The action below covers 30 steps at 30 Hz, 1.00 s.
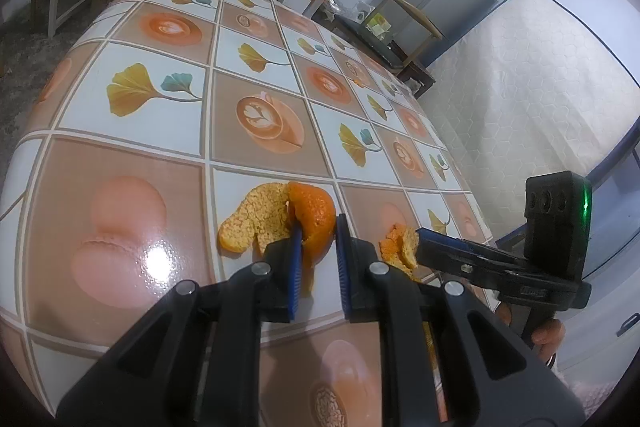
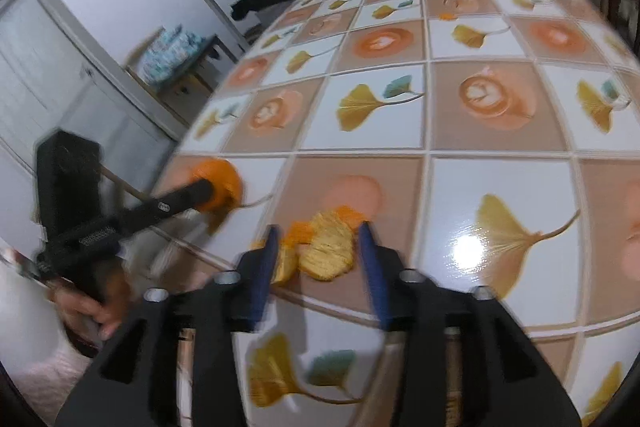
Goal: Collect trash
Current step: 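Grasp the yellow peel pieces with the right tool while the left holds the orange peel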
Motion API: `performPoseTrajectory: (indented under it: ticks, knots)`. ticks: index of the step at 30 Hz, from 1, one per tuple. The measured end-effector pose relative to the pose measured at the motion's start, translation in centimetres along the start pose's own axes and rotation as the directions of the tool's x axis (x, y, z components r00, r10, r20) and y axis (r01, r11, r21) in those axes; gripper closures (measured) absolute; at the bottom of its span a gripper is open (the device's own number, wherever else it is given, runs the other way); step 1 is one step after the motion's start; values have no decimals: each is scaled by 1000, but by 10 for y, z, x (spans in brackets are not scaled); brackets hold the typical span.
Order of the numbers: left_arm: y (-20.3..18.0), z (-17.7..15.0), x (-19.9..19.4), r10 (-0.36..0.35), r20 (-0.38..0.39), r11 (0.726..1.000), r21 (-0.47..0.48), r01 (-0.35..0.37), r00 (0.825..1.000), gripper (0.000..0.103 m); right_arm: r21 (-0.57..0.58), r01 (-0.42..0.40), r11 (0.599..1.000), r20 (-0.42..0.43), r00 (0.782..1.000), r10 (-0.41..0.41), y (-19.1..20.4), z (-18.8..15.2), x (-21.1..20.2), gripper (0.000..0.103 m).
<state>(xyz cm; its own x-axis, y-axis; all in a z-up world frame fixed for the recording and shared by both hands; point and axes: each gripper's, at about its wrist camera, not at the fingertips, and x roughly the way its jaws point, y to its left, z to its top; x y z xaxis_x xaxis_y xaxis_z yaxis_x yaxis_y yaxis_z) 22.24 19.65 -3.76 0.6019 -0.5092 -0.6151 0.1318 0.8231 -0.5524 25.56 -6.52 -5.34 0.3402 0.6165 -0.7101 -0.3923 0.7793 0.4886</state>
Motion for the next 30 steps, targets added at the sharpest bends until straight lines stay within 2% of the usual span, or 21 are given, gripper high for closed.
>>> performPoseTrajectory:
  ticks: [1, 3, 5, 9, 12, 15, 17, 19, 22, 26, 28, 30]
  knots:
    - [0, 0, 0, 0, 0, 1000, 0, 0, 1000, 89, -25, 10, 1000, 7, 1000, -10, 5, -1, -1, 36]
    - [0, 0, 0, 1, 0, 1000, 0, -1, 1000, 89, -87, 53, 995, 5, 999, -53, 14, -2, 2, 32]
    - [0, 0, 0, 0, -1, 1000, 1, 0, 1000, 89, -171, 115, 978, -7, 993, -118, 26, -3, 8, 29]
    - [0, 0, 0, 1, -2, 1000, 3, -1, 1000, 89, -305, 175, 936, -19, 982, -190, 41, -4, 19, 21]
    - [0, 0, 1, 0, -1, 1000, 0, 0, 1000, 88, -386, 219, 896, -13, 970, -243, 48, -6, 26, 20]
    - [0, 0, 1, 0, -2, 1000, 2, 0, 1000, 88, -422, 248, 872, 1, 962, -273, 51, -9, 28, 21]
    - [0, 0, 1, 1, -1, 1000, 2, -1, 1000, 88, -413, 252, 875, 9, 962, -273, 49, -9, 25, 27]
    - [0, 0, 1, 1, -2, 1000, 3, -1, 1000, 88, -398, 262, 879, 15, 960, -280, 45, -7, 21, 41]
    - [0, 0, 1, 3, -1, 1000, 3, -3, 1000, 88, -378, 268, 886, 16, 959, -284, 39, -2, 19, 56]
    - [-2, -2, 1, 10, 4, 1000, 1, -10, 1000, 88, -372, 267, 889, 19, 960, -280, 36, -1, 18, 67]
    - [-3, -2, 1, 15, 4, 1000, 5, -15, 1000, 89, -364, 260, 894, 18, 962, -272, 35, 0, 18, 80]
    - [-4, -2, 1, 20, 5, 1000, 10, -20, 1000, 89, -356, 256, 899, 21, 964, -267, 33, 1, 17, 82]
